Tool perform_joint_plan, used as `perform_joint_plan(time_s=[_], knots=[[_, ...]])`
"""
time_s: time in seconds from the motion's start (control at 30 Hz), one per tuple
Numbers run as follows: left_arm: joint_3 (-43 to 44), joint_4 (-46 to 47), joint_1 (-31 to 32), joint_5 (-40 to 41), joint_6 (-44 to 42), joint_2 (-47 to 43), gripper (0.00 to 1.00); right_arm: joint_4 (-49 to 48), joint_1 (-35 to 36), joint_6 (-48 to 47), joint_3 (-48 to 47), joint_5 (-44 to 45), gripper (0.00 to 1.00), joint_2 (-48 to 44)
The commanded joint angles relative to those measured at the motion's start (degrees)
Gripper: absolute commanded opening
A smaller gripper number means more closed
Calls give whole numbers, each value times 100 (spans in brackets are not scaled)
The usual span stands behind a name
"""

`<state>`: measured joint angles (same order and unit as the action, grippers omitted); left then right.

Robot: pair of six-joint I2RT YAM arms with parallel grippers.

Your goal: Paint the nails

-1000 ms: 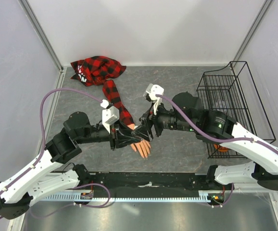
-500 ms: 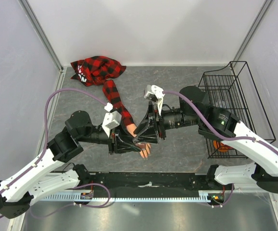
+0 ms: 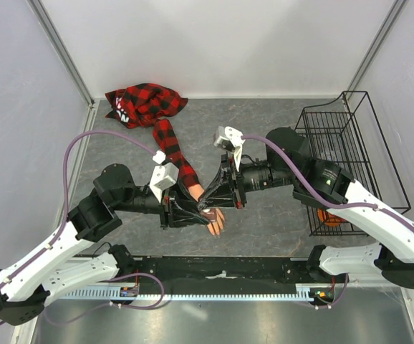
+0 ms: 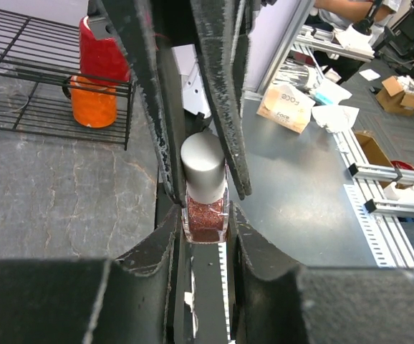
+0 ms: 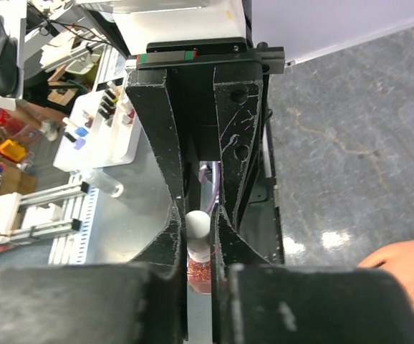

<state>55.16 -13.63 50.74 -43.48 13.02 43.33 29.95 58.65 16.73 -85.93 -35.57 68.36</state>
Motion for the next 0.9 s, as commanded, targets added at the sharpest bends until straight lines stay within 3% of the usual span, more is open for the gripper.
perform_joint_plan(time_s=[0.0, 0.07, 0.13, 0.17, 0.2, 0.23, 0.3, 0.53, 0.63, 0.67, 0.77, 0.87], knots=[[373, 98, -12, 951, 52, -61, 2, -130, -21, -12, 15, 418, 0, -86], [452, -112, -12, 1717, 35, -71, 2, -122, -12, -30, 67, 996, 0, -165], [557, -193, -12, 3104, -1, 34, 2, -8, 310, -30, 50, 2179, 0, -182], [575, -228, -12, 3562, -18, 122, 2, 263, 653, -3, -37, 4718, 0, -182], [636, -289, -12, 4201, -53, 236, 2, 439, 1126, 110, -107, 6136, 0, -130], [811, -333, -12, 4321, -62, 516, 2, 554, 2088, 276, -178, 7203, 0, 105], [1074, -325, -12, 4446, -106, 755, 2, 1011, 2518, 610, -450, 8841, 0, 431], [1085, 18, -12, 3418, -229, 1090, 2, 749, 2564, 516, -311, 8569, 1, 662], [813, 123, -12, 2839, -291, 862, 2, 503, 2328, 217, -117, 7702, 27, 408], [726, 193, -12, 2671, -300, 783, 2, 468, 2239, 138, -47, 7497, 41, 337], [470, 194, -12, 2152, -274, 493, 2, 476, 2028, -222, 128, 6944, 59, 108], [408, -7, -12, 2081, -247, 290, 2, 476, 1703, -556, 304, 5919, 67, -147]])
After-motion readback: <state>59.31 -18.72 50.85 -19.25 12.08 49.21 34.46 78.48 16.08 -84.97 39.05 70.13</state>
